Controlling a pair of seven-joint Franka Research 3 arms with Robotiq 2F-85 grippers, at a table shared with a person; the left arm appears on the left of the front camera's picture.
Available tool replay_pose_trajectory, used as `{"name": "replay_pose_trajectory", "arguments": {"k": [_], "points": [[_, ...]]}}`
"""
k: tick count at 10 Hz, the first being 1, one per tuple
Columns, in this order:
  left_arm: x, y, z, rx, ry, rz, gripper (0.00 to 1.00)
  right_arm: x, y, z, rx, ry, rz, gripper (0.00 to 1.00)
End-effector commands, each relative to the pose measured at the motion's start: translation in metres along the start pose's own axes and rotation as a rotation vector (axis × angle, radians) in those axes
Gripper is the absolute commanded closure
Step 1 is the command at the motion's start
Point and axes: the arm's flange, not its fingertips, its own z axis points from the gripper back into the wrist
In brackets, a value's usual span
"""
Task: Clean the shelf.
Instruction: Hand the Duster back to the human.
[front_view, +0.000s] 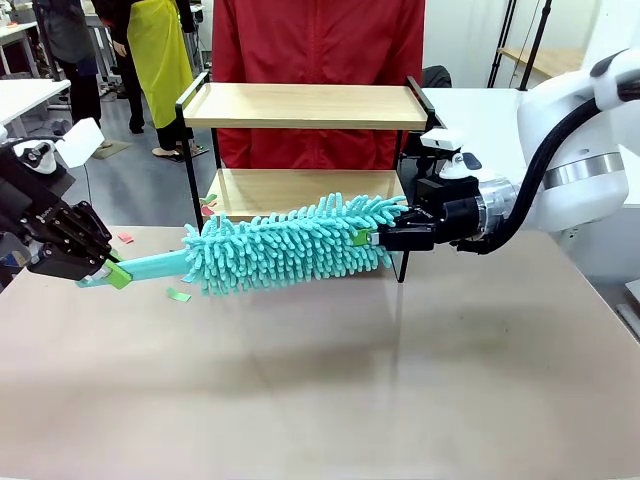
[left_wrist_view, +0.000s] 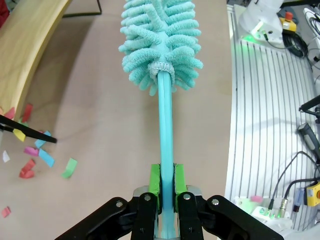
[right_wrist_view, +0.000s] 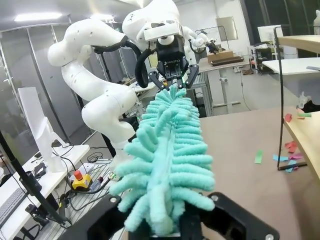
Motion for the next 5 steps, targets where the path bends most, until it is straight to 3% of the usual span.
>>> {"name": "replay_pose_trajectory", "arguments": {"k": [1,2,3,4,5], "points": [[0.002,0.0,0.002,0.002,-0.019,0.006,0.87,0.004,-0.007,0.009,0.071,-0.039,-0.01,1.0],[0.002,0.0,0.002,0.002,-0.019,0.006,0.87,0.0,0.0,0.0,0.0,0.0,0.0,1.0],[0.001,0.0,0.0,0.0,-0.001,-0.001,0.31,0.0,0.0,0.0,0.0,0.0,0.0,1.0],[0.003,-0.003,0.006,0.003,-0.052,0.036,0.29,0.0,0.0,0.0,0.0,0.0,0.0,1.0],[0.002,-0.003,0.016,-0.024,-0.165,0.079,0.0,0.0,0.0,0.0,0.0,0.0,0.0,1.0]]}}
